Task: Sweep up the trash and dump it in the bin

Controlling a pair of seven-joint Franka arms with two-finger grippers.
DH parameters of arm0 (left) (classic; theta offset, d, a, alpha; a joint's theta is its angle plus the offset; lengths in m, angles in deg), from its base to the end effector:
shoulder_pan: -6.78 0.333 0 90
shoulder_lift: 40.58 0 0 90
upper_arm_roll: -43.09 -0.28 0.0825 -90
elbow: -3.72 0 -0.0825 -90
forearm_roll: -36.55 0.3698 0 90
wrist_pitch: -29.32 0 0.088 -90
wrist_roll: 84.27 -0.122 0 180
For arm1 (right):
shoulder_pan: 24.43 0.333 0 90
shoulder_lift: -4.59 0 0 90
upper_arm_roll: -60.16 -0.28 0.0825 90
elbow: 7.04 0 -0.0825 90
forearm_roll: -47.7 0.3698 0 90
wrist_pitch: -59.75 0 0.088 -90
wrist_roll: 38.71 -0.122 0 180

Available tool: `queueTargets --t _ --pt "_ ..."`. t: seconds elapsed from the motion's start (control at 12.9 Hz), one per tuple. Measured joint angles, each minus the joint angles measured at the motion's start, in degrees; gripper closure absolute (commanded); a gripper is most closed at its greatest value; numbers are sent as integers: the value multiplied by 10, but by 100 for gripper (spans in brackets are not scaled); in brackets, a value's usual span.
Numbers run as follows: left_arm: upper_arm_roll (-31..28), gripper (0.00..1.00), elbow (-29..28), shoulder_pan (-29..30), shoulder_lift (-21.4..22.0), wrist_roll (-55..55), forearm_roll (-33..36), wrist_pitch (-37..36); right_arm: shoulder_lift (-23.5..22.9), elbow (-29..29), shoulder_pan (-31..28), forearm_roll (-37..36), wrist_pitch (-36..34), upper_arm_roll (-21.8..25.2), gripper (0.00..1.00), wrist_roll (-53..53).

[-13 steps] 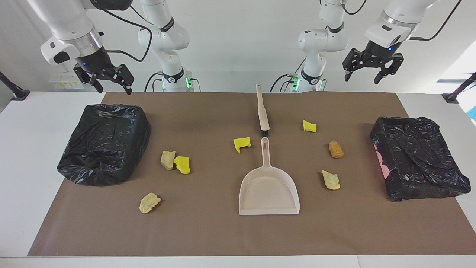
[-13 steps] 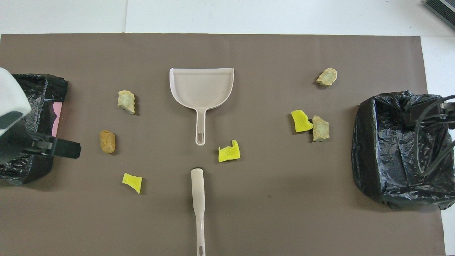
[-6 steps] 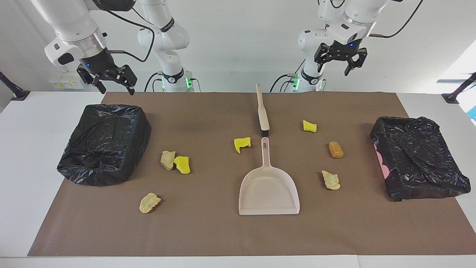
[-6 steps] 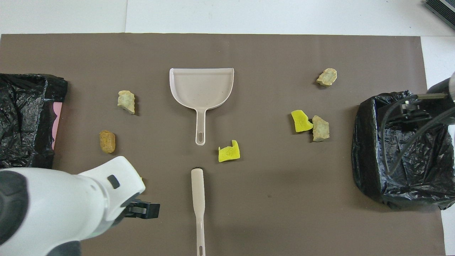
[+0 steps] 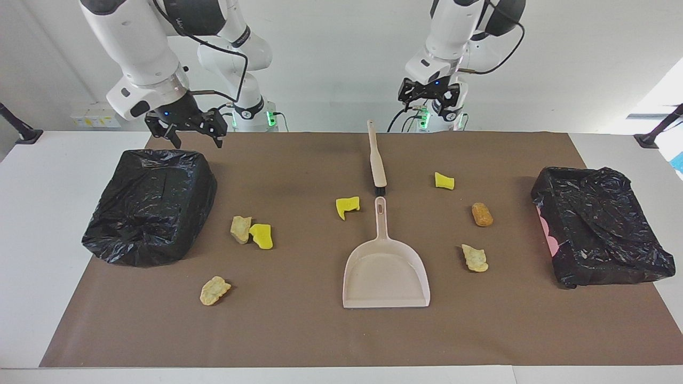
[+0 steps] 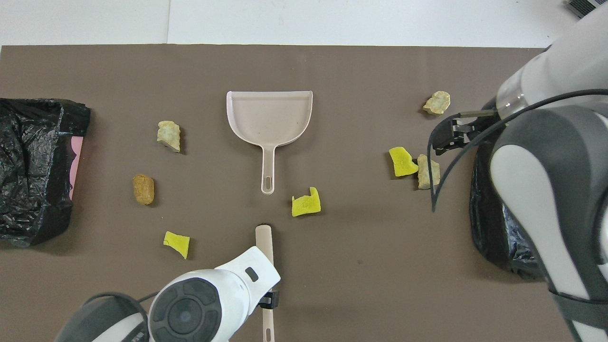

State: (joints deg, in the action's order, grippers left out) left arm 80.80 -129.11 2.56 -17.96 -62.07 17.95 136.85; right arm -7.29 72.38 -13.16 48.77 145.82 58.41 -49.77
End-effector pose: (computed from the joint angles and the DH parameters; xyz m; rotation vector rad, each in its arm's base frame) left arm 0.3043 -0.3153 0.4092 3.1215 -0.2754 -0.1972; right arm 0.5712 0.1328 0.5347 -3.1322 -0.0537 0.1479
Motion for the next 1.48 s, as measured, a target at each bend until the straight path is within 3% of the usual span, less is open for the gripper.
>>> queueTargets --t 0.47,0.54,0.62,0.86,0.93,1.09,1.17,1.48 --pt "124 0 -106 0 -1 45 -56 128 -65 -2 123 0 88 -1 0 -119" --pt "136 4 -117 0 -1 46 -60 141 -80 -2 133 0 111 -1 0 -135" --pt "142 12 -124 0 -1 47 -62 146 -95 -2 142 1 135 -2 0 -151" --pt "141 51 -130 1 -1 47 -62 148 -142 -3 173 1 196 -2 0 -193" --pt "141 59 -130 1 -1 47 -62 148 -157 -5 184 1 216 -2 0 -212" --pt "141 95 -130 1 -1 47 -65 147 -186 -16 203 1 243 -2 0 -247" --pt "141 100 -131 1 -1 47 -70 147 -198 -22 210 1 250 -2 0 -257" --pt "138 100 -130 1 -2 47 -73 142 -227 -27 235 0 279 -2 0 -306"
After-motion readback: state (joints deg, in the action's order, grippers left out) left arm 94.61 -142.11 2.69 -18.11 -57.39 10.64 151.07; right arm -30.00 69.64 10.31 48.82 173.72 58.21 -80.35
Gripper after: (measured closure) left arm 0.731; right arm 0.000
